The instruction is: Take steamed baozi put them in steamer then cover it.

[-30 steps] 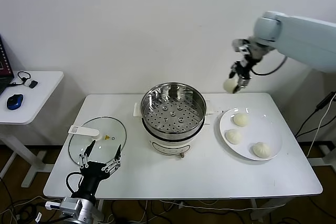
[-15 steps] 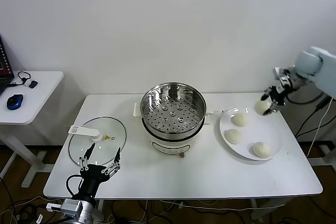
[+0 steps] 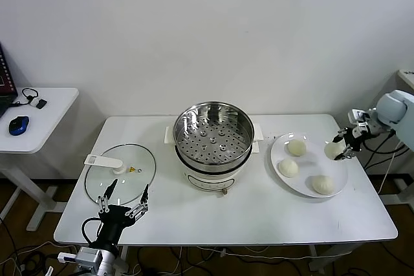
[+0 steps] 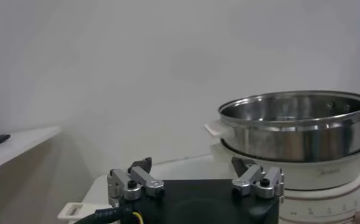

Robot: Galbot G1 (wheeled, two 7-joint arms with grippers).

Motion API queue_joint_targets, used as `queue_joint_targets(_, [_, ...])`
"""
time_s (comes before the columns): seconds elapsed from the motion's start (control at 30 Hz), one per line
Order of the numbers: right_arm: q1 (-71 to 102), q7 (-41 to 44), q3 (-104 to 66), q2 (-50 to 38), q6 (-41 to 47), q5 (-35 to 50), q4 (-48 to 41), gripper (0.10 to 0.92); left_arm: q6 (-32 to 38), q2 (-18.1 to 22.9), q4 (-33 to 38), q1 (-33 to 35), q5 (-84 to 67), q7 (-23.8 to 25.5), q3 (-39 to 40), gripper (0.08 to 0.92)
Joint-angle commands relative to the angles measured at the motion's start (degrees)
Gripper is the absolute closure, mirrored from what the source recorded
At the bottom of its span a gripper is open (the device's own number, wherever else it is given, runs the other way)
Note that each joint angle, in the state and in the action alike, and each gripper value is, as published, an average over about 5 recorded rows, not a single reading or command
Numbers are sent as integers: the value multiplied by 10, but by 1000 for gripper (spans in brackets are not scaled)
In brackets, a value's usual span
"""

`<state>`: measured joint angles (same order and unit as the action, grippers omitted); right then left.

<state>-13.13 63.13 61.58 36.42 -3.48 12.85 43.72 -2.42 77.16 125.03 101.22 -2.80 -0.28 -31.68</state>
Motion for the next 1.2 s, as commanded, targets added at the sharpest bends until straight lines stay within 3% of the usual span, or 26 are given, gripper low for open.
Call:
queue_joint_targets(0.03, [90,-13,-102,5,-15,-48,-48,389,0,1,-3,-2,0,0,1,177])
queue_joint_targets(0.67, [104,-36,-140,55,-29,-67,-106,384,-1,2,-8,-5,1,0,5,177])
queue_joint_targets(0.97, [102,-42,-146,52,-30,-68,-100,290,2,2,-6,-1,1,0,4,177])
queue_joint_targets(1.2, [64,-51,-108,9,-23,-17,-32,220,2,3,3,2,1,-1,5,177])
